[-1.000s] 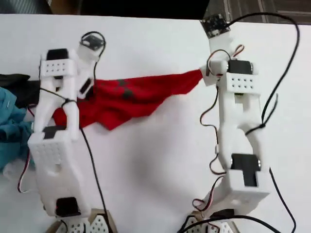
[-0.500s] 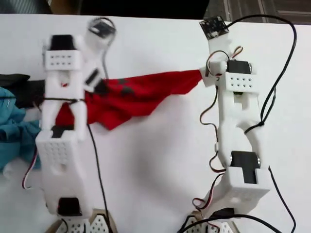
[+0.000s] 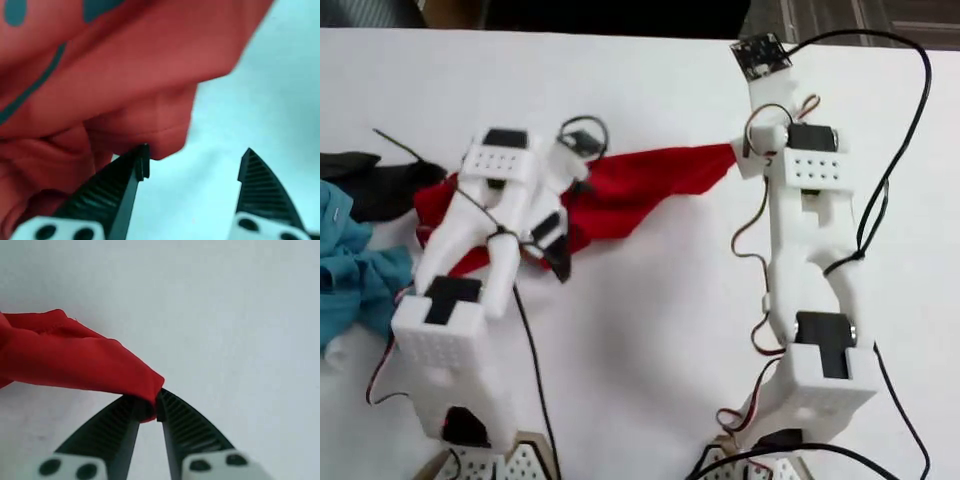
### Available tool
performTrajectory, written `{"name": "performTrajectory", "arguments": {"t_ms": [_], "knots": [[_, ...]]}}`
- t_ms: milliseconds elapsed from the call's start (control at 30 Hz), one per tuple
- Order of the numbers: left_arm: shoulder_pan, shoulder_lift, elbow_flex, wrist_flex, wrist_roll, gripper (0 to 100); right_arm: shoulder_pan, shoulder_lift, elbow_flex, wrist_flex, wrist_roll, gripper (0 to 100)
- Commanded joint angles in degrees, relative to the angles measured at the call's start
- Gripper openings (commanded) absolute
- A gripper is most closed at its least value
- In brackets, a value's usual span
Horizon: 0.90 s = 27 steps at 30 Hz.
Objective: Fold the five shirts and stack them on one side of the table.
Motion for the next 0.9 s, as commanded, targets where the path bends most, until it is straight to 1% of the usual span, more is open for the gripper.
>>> {"name": "performTrajectory", "arguments": {"t_ms": [0, 67, 133, 200, 267, 333, 367, 400, 433, 500, 633, 733, 867], "knots": [[-0.8, -3.8, 5.3, -9.5, -0.4, 30, 0.1, -0.2, -1.5, -0.9, 0.5, 2.0], [-0.7, -3.8, 7.6, -14.7, 0.4, 30, 0.1, -0.2, -1.5, -0.9, 0.5, 2.0], [-0.9, -3.8, 8.3, -18.9, 4.4, 30, 0.0, -0.2, -1.5, -0.9, 0.5, 2.0], [-1.4, -4.0, 8.1, -21.2, 7.3, 29, 0.0, -0.2, -1.5, -0.9, 0.5, 2.0], [-1.7, -4.2, 7.3, -21.8, 8.4, 23, 0.0, -0.2, -1.5, -0.8, 0.5, 2.0], [-1.8, -4.3, 6.3, -21.5, 8.9, 11, 0.0, -0.2, -1.5, -0.8, 0.5, 2.0], [-1.8, -4.3, 5.9, -21.1, 8.8, 3, 0.0, -0.2, -1.5, -0.8, 0.5, 2.0], [-1.8, -4.4, 5.8, -20.7, 8.5, 1, 0.0, -0.2, -1.5, -0.8, 0.5, 2.0], [-1.8, -4.4, 5.3, -20.0, 8.5, 4, 0.0, -0.2, -1.5, -0.8, 0.5, 2.0], [-2.4, -4.4, 3.5, -17.4, 8.4, 2, 0.0, -0.2, -1.5, -0.8, 0.5, 2.0], [-4.9, -4.5, -4.3, -9.3, 8.4, 2, 0.0, -0.2, -1.5, -0.7, 0.5, 2.0], [-6.9, -4.5, -12.1, 0.9, 7.7, 2, -0.3, -2.2, -1.5, 0.9, 0.5, 2.0], [-9.0, -4.5, -23.1, 17.4, 2.8, 2, -1.1, -9.4, -1.4, 5.0, 0.4, 2.0]]}}
